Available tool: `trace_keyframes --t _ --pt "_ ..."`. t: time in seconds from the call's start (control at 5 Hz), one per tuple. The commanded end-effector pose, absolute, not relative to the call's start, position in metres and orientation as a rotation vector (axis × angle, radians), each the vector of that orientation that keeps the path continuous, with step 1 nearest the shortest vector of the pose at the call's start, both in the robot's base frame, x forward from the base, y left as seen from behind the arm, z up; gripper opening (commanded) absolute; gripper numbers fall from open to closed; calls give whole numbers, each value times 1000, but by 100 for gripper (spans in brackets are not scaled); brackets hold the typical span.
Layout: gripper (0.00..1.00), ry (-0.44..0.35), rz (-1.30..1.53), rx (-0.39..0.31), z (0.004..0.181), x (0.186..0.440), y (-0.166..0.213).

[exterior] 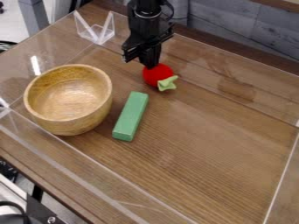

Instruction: Move the red fruit to the right

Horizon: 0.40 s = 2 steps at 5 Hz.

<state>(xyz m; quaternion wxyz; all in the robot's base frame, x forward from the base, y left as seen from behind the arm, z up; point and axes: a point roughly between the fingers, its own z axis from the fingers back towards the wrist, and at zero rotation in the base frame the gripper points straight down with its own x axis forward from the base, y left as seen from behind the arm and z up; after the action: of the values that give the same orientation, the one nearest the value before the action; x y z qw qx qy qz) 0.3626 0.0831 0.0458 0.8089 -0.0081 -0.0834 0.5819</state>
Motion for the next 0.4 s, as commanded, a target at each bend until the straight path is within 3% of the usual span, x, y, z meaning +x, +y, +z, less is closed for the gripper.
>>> trace_keyframes --t 0.0,0.2 --pt "0 -231 1254 -83 75 373 86" --pt "0 -229 1182 -136 94 367 80"
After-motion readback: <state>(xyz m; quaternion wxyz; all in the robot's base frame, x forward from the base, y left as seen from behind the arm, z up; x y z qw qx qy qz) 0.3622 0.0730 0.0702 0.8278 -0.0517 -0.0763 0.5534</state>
